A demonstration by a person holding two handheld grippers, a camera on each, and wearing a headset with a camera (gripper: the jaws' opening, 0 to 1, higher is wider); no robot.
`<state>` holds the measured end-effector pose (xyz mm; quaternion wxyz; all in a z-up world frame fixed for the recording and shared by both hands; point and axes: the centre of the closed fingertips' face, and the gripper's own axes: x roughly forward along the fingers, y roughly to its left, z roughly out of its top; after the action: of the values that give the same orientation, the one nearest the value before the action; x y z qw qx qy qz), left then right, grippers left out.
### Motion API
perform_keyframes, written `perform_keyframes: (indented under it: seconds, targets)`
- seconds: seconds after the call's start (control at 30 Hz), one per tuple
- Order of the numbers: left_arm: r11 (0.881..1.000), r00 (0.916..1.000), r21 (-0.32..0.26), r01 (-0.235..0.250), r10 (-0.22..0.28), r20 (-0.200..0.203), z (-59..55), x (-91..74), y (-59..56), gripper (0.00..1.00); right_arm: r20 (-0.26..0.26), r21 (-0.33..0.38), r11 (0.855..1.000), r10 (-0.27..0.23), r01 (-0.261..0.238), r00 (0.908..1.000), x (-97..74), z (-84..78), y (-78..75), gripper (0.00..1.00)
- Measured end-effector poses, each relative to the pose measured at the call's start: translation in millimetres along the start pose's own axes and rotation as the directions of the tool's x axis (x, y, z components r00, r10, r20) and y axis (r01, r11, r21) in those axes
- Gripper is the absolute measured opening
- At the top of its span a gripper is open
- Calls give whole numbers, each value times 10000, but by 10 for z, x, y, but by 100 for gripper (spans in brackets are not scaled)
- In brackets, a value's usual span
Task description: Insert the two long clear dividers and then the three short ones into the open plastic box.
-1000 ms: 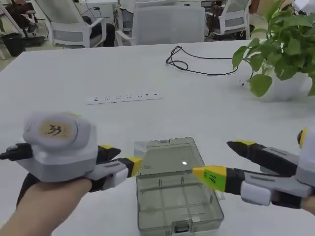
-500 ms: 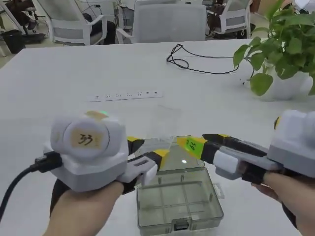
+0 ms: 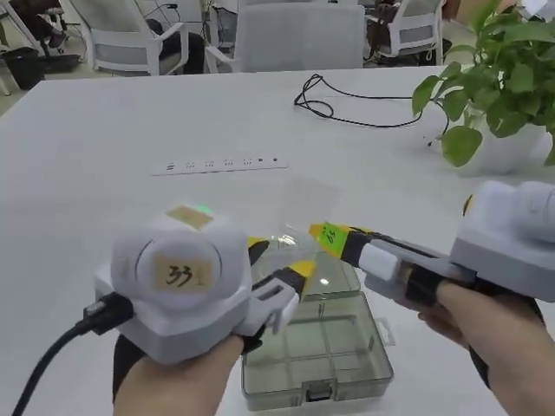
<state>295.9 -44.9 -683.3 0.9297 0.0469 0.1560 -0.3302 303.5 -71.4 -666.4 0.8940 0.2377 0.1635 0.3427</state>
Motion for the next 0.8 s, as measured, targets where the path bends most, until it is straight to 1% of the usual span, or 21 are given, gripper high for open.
perform_keyframes:
  seconds: [0.1,0.2,0.23,0.43,0.5,0.67,0.8]
  targets:
    - [10000,10000,-19,-25,25,80,11,-4,0,30,-103,141,9999,87,-86,9999,14,-31,26,12]
    - [10000,10000,-18,-17,17,62,-1,-1,-2,30,-136,174,9997,153,-150,9998,18,-40,47,8]
    - [9999,10000,-102,9,-9,43,-5,0,-7,30,-155,163,9997,173,-171,9997,19,-43,49,7]
    - [10000,10000,-76,-31,31,71,-12,4,-7,30,-165,372,9992,123,-117,9998,23,-47,38,7]
    - [9999,10000,-106,-31,32,91,-12,0,-8,30,-155,212,9997,125,-122,9998,21,-43,46,6]
    - [9999,9999,-153,-43,45,138,-13,3,-11,30,-140,311,9994,155,-151,9998,17,-38,48,6]
    - [9999,9998,-156,-61,64,172,-5,2,-11,30,-110,174,9997,151,-149,9998,16,-25,45,7]
